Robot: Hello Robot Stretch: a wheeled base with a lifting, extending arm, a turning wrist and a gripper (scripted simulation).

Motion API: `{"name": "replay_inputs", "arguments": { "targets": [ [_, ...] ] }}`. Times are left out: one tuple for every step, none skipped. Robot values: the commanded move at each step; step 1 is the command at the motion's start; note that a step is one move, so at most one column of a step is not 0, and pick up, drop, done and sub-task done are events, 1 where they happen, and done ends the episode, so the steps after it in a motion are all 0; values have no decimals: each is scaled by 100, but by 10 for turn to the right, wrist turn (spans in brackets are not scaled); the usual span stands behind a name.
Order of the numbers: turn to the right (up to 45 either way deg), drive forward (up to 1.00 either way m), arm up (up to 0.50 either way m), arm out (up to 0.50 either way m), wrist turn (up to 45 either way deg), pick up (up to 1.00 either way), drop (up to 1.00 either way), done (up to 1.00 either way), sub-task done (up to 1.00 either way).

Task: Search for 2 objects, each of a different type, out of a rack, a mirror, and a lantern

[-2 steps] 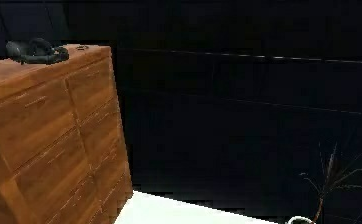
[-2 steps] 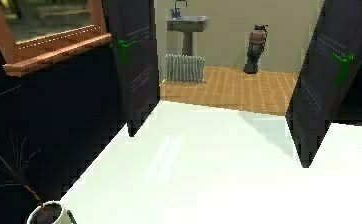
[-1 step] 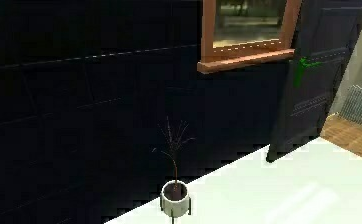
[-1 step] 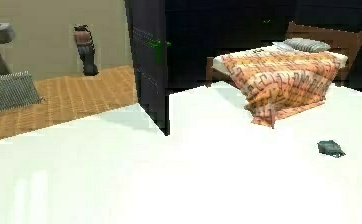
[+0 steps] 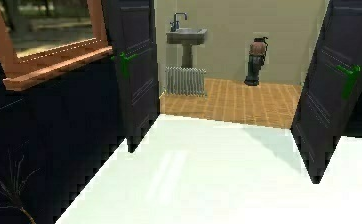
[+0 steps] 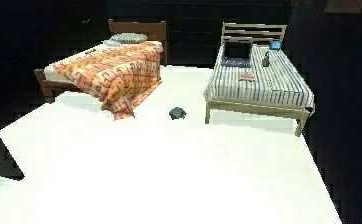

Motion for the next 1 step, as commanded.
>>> {"name": "replay_inputs", "arguments": {
  "targets": [
    [150,0,0,0,0,0,0,0,0]
  ]
}}
